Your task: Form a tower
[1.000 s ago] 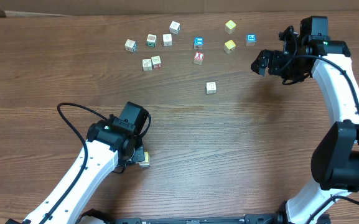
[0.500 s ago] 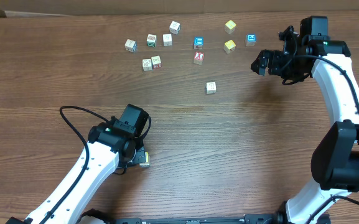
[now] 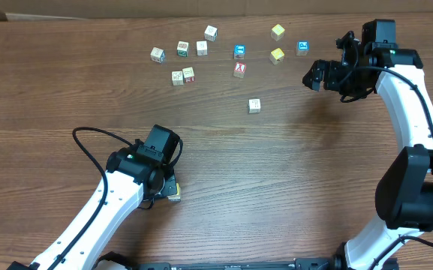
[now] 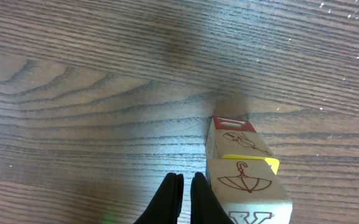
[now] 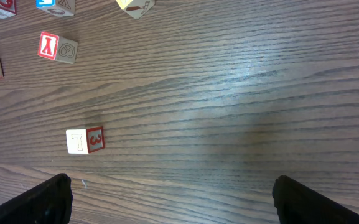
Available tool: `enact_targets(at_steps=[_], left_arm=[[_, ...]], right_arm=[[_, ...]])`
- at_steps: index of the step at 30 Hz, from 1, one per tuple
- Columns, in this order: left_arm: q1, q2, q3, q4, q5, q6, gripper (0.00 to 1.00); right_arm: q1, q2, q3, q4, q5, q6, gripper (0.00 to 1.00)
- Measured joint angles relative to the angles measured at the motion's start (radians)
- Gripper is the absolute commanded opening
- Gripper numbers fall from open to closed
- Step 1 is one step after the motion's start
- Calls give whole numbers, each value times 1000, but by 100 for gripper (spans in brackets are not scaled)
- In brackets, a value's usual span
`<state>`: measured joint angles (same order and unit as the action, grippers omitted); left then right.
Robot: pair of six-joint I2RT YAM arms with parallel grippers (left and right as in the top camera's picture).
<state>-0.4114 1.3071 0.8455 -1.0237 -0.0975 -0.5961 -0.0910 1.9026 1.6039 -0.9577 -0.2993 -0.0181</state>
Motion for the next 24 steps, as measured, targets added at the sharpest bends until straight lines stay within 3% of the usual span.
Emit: enact_targets(at_steps=[24], left_arm=[[0,0,0,30,0,27,5]], right_arm=[[0,0,0,0,0,0,100]])
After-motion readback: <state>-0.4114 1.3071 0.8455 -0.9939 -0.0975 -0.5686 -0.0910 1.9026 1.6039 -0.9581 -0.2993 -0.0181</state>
